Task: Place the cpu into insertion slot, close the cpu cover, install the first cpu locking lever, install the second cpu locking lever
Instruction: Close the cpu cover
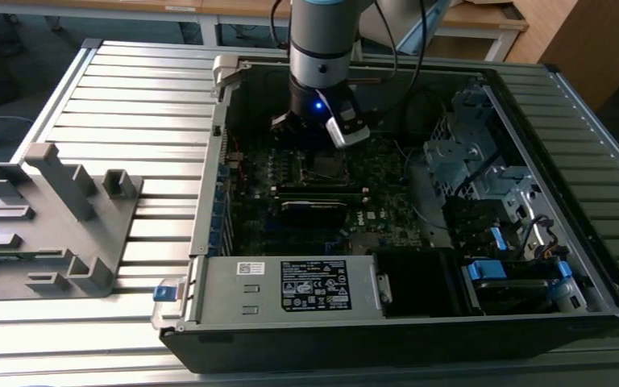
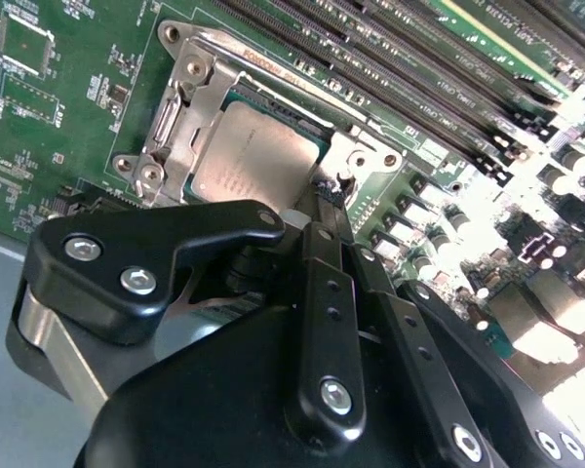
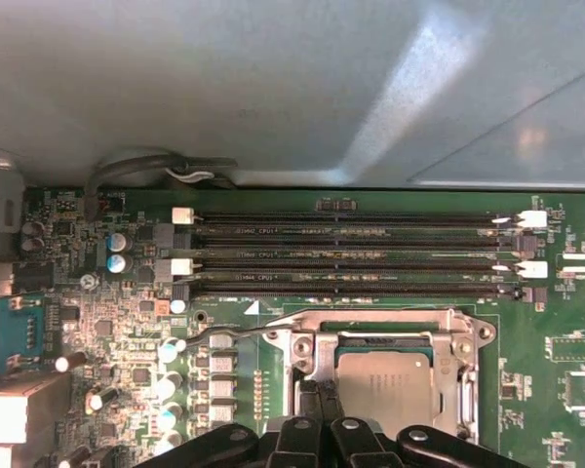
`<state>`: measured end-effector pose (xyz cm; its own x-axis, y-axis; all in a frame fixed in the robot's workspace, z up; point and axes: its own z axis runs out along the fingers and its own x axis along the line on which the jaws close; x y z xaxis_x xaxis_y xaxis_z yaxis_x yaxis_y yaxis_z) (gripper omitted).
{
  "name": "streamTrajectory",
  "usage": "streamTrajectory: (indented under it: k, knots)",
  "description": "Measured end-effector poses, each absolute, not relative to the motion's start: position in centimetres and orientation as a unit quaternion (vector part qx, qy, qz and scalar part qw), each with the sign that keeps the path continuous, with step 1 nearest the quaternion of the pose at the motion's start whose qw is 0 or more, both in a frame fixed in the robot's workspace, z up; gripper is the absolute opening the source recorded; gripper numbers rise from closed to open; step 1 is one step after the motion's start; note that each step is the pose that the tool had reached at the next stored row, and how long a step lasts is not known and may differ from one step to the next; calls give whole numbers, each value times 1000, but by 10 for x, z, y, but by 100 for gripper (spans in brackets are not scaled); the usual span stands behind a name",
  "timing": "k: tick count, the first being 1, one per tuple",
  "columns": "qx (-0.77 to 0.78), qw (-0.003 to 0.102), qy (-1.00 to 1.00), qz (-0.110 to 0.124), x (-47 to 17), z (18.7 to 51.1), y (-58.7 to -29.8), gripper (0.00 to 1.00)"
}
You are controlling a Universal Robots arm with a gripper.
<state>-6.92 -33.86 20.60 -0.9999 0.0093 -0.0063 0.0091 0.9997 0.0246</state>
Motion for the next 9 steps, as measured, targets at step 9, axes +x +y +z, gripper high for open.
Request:
streamTrajectory:
  k: [9]
  knots:
    - [5,3,1000,12,-69,216,-339,10]
